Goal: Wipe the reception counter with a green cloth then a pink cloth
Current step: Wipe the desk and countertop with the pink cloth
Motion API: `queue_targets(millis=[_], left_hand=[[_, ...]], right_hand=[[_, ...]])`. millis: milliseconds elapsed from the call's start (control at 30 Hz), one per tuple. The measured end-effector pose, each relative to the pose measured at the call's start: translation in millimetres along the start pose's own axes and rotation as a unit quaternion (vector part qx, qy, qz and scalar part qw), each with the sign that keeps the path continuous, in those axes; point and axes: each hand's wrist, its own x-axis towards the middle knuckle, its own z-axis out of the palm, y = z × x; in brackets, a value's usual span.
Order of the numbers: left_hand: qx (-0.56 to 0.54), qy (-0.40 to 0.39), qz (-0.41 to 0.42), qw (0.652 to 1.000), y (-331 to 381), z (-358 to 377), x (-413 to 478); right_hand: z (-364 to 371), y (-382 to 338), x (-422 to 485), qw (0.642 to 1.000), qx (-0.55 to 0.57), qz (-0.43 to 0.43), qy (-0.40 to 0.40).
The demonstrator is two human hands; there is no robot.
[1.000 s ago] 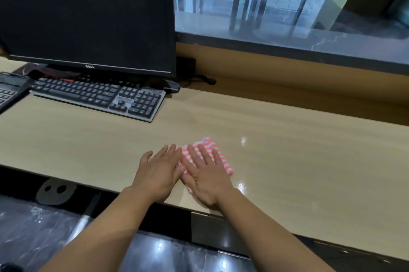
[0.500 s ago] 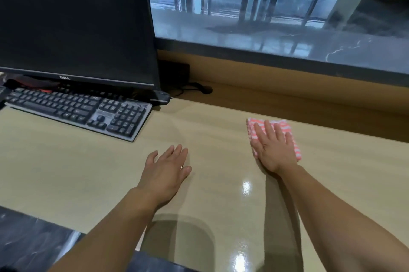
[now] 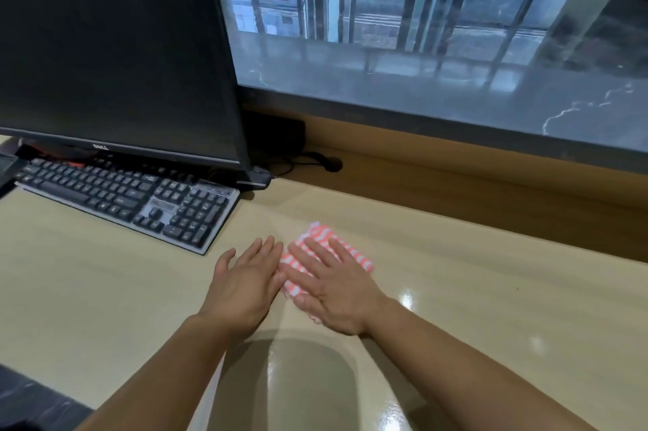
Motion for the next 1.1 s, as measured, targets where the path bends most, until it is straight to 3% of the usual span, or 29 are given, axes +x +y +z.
queue_targets(millis=[67, 233, 367, 467, 567, 700, 900, 1000, 1100], left_hand=[[0.008, 0.001, 0.005, 1.000, 6, 0, 9], [0.023, -0.007, 0.016, 1.000, 22, -1, 27], [0.023, -0.014, 0.029, 0.999, 37, 0, 42], [0.017, -0.020, 0.042, 0.999, 45, 0, 48], [0.014, -0.022, 0.047, 0.999, 47, 1, 47], [0.011, -0.024, 0.044, 0.999, 48, -1, 37], [0.018, -0.028, 0.037, 0.999, 60, -6, 19], [0.028, -0.041, 0.048, 0.998, 74, -6, 9], [0.035, -0.052, 0.064, 0.996, 90, -3, 3]], right_hand=[[-10, 23, 8, 1.000, 0.007, 0.013, 0.001], [-36, 86, 35, 0.989, 0.014, 0.146, -0.021], [-52, 140, 38, 0.945, 0.146, 0.284, -0.072], [-52, 162, 20, 0.921, 0.116, 0.358, -0.099], [-60, 150, 2, 0.897, 0.133, 0.415, -0.076], [-49, 105, -3, 0.915, 0.064, 0.397, -0.023], [-9, 26, -20, 0.959, 0.046, 0.280, 0.004], [-3, 15, -44, 0.968, 0.044, 0.247, -0.005], [-8, 30, -77, 0.960, 0.046, 0.277, -0.001]])
